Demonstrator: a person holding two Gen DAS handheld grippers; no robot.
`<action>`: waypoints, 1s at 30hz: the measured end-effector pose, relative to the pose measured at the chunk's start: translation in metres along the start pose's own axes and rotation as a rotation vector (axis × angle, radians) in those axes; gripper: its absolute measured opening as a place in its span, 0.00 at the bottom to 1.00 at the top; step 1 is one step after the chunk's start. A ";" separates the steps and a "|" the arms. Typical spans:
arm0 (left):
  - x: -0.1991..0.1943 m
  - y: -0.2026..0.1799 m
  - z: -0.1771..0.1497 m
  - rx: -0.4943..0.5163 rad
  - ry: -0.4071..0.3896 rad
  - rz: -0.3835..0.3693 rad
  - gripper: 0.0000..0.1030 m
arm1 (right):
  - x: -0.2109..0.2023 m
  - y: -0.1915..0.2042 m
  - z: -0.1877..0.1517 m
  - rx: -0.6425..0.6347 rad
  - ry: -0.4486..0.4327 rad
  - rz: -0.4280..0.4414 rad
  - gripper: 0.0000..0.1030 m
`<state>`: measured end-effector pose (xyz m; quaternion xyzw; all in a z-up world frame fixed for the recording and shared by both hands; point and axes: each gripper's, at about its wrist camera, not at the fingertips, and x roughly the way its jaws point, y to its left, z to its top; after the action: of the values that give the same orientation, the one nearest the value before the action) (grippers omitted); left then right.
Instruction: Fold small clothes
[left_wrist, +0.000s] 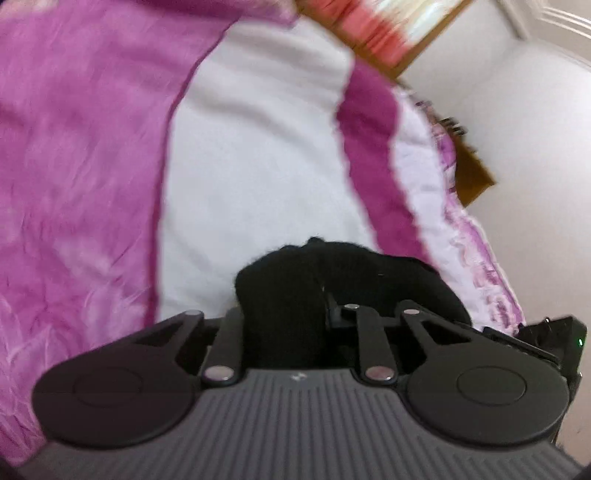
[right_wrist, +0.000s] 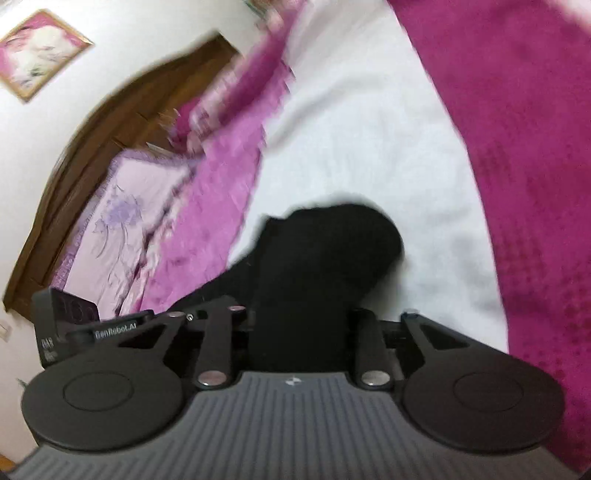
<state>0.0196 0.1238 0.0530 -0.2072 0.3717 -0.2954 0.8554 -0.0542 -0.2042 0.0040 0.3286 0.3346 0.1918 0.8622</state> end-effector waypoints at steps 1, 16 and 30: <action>-0.005 -0.011 0.001 0.023 -0.025 -0.016 0.22 | -0.011 0.005 -0.003 -0.011 -0.051 0.019 0.20; -0.056 -0.002 -0.028 -0.052 -0.073 0.074 0.59 | -0.075 0.011 -0.014 -0.072 -0.311 -0.289 0.90; -0.126 -0.085 -0.092 0.268 -0.110 0.583 0.60 | -0.112 0.092 -0.116 -0.333 -0.284 -0.686 0.95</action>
<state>-0.1489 0.1317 0.1081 0.0068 0.3266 -0.0727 0.9424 -0.2247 -0.1500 0.0538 0.0770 0.2668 -0.1026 0.9552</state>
